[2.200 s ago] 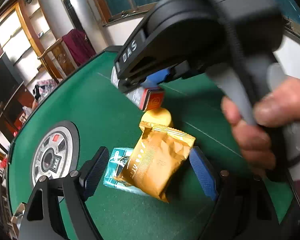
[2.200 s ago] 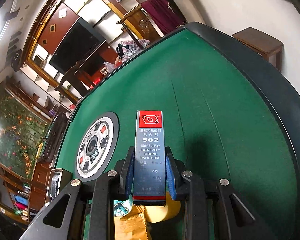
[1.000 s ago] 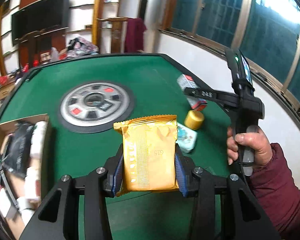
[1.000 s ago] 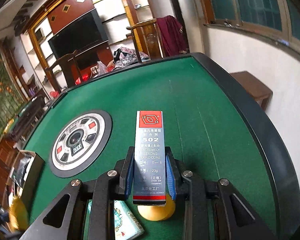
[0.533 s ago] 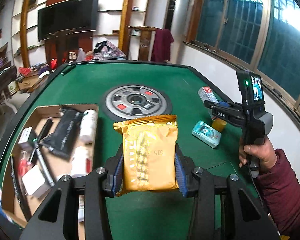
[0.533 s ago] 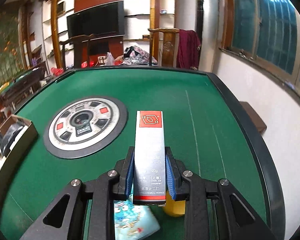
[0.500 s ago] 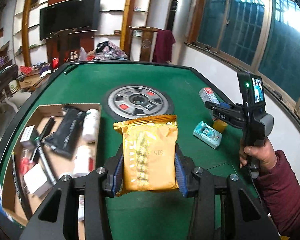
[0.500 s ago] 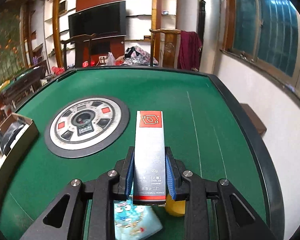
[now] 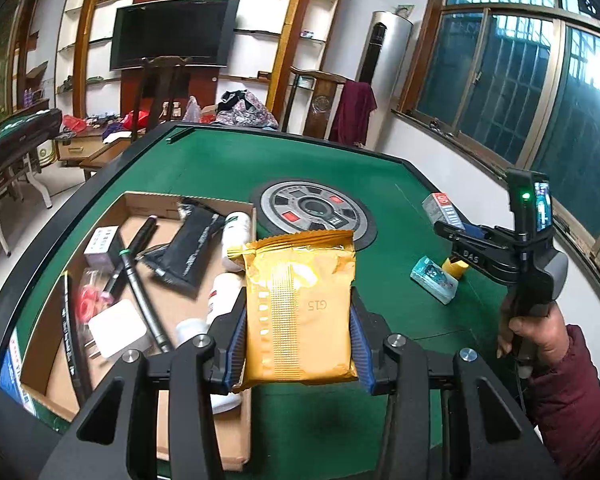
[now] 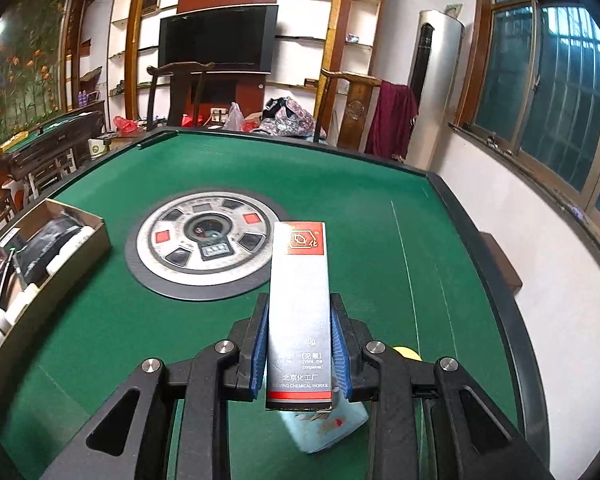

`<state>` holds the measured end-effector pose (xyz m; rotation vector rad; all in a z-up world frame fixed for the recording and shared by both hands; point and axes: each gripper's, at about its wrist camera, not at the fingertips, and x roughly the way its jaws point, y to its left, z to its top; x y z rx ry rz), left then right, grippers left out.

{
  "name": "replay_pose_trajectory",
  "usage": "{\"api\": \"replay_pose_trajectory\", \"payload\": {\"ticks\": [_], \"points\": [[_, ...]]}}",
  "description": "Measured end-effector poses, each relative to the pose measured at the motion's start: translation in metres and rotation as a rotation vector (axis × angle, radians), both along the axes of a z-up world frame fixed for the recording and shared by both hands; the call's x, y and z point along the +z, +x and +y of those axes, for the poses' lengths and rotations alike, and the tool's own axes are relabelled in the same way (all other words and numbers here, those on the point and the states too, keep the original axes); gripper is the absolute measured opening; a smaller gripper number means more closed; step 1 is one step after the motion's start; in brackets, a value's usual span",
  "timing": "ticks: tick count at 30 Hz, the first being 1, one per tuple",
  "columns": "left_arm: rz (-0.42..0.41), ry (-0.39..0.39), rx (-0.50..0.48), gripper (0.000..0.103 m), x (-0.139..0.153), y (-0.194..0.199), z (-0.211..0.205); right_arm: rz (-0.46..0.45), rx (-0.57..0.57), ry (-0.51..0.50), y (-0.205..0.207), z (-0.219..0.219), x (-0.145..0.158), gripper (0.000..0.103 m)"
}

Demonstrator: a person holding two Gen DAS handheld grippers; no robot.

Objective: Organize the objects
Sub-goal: 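Lift the envelope with the left tool while the right tool lifts the glue box, then lower the envelope and glue box into the tray and open both tools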

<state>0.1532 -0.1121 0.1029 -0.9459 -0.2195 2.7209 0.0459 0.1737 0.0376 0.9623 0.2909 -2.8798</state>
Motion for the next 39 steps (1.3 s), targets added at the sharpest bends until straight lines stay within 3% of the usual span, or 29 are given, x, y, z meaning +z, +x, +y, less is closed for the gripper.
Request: {"api": "replay_pose_trajectory", "payload": {"ticks": [13,20,39], "points": [[0.019,0.062,0.095,0.043,-0.010,0.019,-0.060,0.053,0.104,0.098,0.030,-0.074,0.026,0.030],[0.049,0.046,0.159,0.043,-0.008,0.027,-0.092,0.067,0.169,0.152,0.038,-0.120,0.031,0.030],[0.031,0.064,0.214,0.043,-0.027,0.019,-0.142,0.034,0.315,0.198,0.049,-0.220,0.018,0.030]]}}
